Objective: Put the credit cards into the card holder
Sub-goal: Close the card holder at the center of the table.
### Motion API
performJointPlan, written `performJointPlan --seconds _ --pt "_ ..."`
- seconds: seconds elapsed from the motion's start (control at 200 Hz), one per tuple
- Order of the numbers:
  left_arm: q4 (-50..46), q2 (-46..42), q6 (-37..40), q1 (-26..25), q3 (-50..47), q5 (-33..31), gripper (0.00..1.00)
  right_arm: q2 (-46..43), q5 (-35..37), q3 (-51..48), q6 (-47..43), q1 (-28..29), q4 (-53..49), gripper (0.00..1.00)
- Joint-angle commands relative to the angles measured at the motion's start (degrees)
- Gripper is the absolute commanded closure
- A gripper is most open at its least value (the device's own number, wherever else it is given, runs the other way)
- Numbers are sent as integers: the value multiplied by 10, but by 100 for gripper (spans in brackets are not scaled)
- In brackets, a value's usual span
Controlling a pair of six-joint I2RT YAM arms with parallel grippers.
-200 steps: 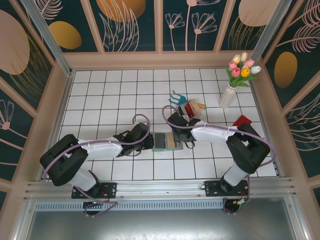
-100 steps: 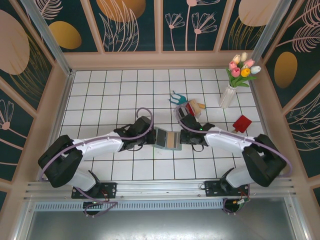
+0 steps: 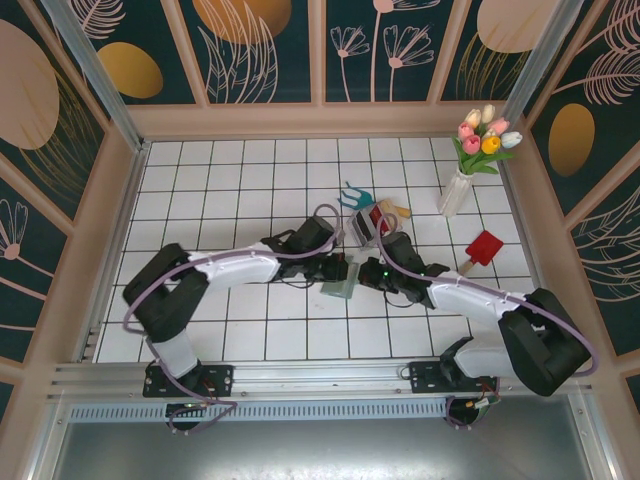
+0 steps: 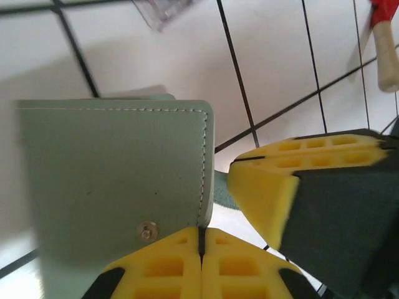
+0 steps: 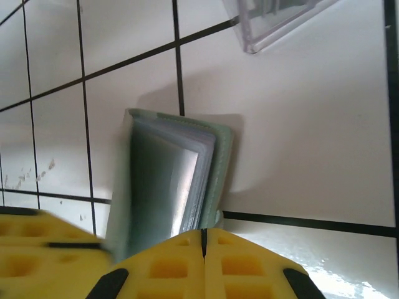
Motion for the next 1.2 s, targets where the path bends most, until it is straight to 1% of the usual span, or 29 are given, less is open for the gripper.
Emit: performJointPlan --seconds 0.0,0.03,0.085,0.155,0.18,0.215,0.27,0.3,0.325,0.4,0.43,0.485,0.57,0.681,0.776,0.946,1.036,1.066,1.191 --pt "63 33 -38 -11 -1 65 81 -26 5 -14 24 -10 24 95" --pt "86 35 -49 -11 -8 74 80 -28 5 -16 24 -12 24 94" --pt "112 39 -63 -11 -17 74 68 -30 7 -16 24 -16 19 94" --pt "109 46 -69 -11 -17 72 65 -29 10 -15 22 -20 15 94" --pt "114 41 -72 -11 -21 71 63 -28 9 -14 21 -22 14 94" --pt "123 27 -78 -11 -28 65 63 -26 7 -11 19 -24 11 94" --pt "142 -20 -84 -11 -60 39 61 -23 11 -6 12 -25 2 94" --pt "142 -49 -83 -10 -72 17 56 -21 15 -2 7 -26 -3 94" --pt "129 -74 -75 -10 -78 -3 53 -20 16 0 2 -27 -7 94" --pt "70 -123 -42 -8 -79 -80 47 -15 16 5 -14 -31 -12 95" --pt "50 -137 -34 -6 -81 -105 46 -11 15 7 -19 -33 -14 95" --pt "24 -154 -27 2 -89 -133 45 -5 15 13 -27 -36 -21 95" --pt "1 -165 -29 18 -106 -158 45 3 13 21 -38 -36 -26 95" --pt "3 -142 -26 28 -111 -147 48 4 16 26 -41 -37 -30 95" --pt "19 -106 -14 28 -95 -104 50 3 14 29 -41 -37 -31 95" --pt "21 -55 4 27 -70 -66 49 3 14 29 -39 -38 -33 95" --pt "35 -47 3 28 -68 -44 48 3 12 29 -39 -38 -32 95" --pt "37 -26 1 28 -67 -41 48 2 13 29 -39 -38 -33 95" --pt "54 -9 -6 23 -60 -36 47 2 14 29 -39 -38 -33 95"
